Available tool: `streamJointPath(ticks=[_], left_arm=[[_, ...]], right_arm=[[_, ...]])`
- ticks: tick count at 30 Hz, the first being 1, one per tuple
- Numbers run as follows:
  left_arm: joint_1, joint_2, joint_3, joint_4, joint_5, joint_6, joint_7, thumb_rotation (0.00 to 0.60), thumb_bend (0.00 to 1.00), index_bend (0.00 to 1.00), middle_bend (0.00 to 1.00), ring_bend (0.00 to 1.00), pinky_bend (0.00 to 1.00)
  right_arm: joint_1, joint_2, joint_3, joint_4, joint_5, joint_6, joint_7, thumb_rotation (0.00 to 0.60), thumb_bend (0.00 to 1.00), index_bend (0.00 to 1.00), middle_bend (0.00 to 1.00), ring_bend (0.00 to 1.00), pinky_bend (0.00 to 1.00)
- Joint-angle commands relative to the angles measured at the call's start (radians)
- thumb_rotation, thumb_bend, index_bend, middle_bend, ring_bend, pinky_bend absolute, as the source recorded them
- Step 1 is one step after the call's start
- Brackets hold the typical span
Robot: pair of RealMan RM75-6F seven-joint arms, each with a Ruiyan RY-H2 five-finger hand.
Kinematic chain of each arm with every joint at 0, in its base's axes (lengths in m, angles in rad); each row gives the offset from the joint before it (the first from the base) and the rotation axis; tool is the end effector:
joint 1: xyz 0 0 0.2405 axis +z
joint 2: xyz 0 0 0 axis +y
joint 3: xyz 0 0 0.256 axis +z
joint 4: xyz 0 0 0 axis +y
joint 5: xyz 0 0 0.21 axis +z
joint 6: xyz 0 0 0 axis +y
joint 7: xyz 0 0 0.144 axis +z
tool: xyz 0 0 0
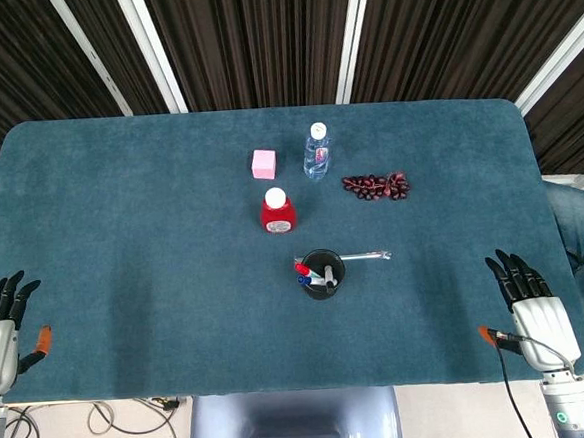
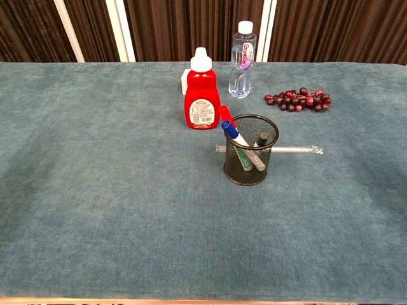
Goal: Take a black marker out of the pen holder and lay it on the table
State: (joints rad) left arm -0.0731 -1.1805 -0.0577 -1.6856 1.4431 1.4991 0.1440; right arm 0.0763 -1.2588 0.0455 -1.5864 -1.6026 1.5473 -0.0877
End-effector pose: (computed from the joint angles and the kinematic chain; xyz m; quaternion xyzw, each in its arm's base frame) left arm -0.2989 0.1773 0.1388 -0.5767 -0.3977 -0.3770 0.6059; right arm -0.2869 -0.1758 0.1201 0.6045 -0.3589 0.4302 0.5663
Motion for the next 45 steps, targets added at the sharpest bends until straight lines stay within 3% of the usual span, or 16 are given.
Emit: streamJointPath(ticks=[1,22,33,45], left_arm=[[0.0,0.001,0.0,0.0,0.0,0.0,-0.001,0.6,0.41,0.15,0.04,0.03,0.13],[-0.001,0.0,0.001,0.001,0.005,0.001,-0.002,0.6,0.41,0.15,0.04,0.03,0.13],[-0.001,-0.001,-0.003,0.002,0.005,0.006,-0.004,0.6,0.41,0.15,0.04,0.03,0.09],[-0.002,-0.002,-0.004,0.001,-0.002,0.0,-0.006,0.6,0.41,0.15,0.04,0.03,0.08]], right_arm=[[-0.001,0.001,-0.001,-0.002,0.0,0.001,-0.001,0.6,0.2,0.0,0.0,0.0,0.17],[-0.004,0.005,0.0,-0.013,0.005,0.002,0.008,0.6,0.17,0.0,0.0,0.0,0.17],[0.023,0.036,-0.021,-0.078,-0.02,-0.051,0.12,0.6,0.12,0.0,0.0,0.0,0.17],[0.111,-0.026,0.015,-0.15,0.004,-0.157,0.139,0.6,0.19,0.02,0.0,0.01,0.17]])
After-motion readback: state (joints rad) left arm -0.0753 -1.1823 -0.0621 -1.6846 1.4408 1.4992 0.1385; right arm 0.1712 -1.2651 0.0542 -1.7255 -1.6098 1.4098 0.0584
